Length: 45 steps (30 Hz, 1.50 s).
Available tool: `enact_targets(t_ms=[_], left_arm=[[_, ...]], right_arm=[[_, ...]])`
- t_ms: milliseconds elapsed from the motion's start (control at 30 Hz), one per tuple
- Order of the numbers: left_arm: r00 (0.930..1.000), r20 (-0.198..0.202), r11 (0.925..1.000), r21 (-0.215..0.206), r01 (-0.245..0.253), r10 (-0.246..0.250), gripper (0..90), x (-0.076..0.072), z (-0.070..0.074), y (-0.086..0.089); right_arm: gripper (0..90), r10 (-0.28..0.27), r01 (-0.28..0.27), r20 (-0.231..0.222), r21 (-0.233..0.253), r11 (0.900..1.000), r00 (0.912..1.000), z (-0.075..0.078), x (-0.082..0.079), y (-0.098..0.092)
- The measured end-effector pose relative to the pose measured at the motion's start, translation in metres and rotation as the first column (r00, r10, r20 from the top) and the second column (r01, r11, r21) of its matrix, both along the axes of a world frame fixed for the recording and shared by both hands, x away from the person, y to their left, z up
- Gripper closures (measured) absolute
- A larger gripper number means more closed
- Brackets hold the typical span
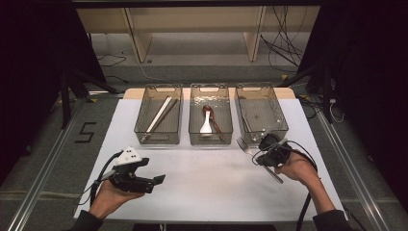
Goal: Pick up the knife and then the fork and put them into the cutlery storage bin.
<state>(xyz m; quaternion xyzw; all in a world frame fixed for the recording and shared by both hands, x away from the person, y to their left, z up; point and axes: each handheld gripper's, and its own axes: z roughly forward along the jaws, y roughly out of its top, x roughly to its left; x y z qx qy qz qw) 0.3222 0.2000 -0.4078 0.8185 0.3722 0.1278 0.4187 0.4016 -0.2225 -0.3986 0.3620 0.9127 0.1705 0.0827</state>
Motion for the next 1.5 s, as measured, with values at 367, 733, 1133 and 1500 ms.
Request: enact_targets(t_ms=[367,733,1133,1500], left_arm=[[1.0000,0.005,1.0000,0.001,-0.004,0.004,15.7,0.000,0.000,0.001],[1.0000,0.006,1.0000,0.003,-0.002,0.002,15.7,0.000,0.000,0.001],[1.0000,0.002,1.0000,-0.001,-0.001,0.001,15.7,0.001,-0.001,0.001],[1.0000,0.003,1.0000,-0.004,0.000,0.000,15.7,0.001,-0.001,0.001]], right_arm=[[85.2,-0.035,0.033,0.031,0.039,0.999,0.9989,0.016,0.011,-0.009],[85.1,-0.071,0.067,0.078,0.058,0.996,0.9944,0.036,0.032,-0.009],[85.1,-0.134,0.124,0.110,0.088,0.988,0.9849,0.061,0.066,-0.009],[85.1,-0.214,0.202,0.101,0.120,0.972,0.9716,0.074,0.102,-0.007]])
